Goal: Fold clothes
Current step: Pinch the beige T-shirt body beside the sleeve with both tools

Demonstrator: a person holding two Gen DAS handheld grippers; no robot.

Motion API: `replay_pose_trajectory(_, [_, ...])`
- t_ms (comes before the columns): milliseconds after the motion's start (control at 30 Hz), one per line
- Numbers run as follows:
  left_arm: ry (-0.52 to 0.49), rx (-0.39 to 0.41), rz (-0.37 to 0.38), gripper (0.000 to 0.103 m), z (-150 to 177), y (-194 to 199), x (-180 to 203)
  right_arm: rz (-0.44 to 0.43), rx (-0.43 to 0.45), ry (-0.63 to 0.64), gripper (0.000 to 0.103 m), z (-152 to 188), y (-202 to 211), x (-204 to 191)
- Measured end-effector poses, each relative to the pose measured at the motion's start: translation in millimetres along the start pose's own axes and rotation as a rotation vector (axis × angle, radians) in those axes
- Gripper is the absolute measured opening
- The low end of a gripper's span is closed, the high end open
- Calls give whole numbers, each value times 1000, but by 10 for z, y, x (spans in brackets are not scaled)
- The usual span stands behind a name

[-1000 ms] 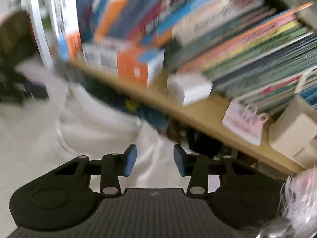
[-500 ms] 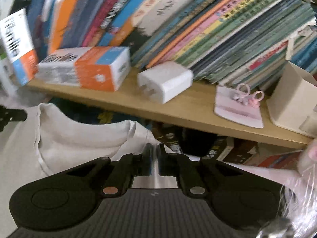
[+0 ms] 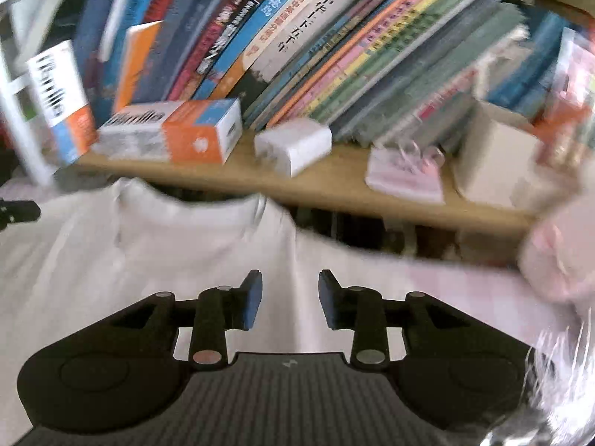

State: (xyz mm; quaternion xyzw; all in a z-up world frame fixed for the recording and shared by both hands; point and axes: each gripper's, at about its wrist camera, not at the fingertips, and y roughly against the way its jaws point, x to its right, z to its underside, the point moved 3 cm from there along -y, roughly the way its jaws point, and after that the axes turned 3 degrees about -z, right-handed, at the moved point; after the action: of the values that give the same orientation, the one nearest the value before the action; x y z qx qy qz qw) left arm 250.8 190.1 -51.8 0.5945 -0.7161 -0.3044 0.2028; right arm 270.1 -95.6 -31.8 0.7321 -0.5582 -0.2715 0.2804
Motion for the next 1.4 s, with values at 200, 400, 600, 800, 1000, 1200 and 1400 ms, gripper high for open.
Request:
replay_pose_trajectory(200, [97, -16, 23, 14, 520, 781, -5, 22, -29, 40, 43, 670, 707, -209])
replay_pose_trajectory(400, [160, -19, 3, 27, 1069, 1431, 142, 89, -65, -28, 50, 1282, 1256, -201])
replay_pose_trajectory(600, [260, -20, -74, 28, 1429, 1702, 110, 191, -72, -210, 55, 1882, 1692, -86])
replay_pose_trajectory(800, [354, -48, -91, 28, 1562, 1542, -164, 283, -99, -267, 55, 2315, 1956, 22])
replay_pose_trajectory(1000, [368, -79, -133, 28, 1540, 1275, -331, 301, -119, -309, 54, 2550, 2028, 2])
replay_pose_trajectory(1200, [397, -99, -146, 19, 1592, 1180, -399, 285, -104, -321, 41, 2578, 2045, -40])
replay_pose_trajectory(1400, [418, -100, -126, 2, 1632, 1194, -499, 233, -116, -275, 6, 2502, 1984, -161])
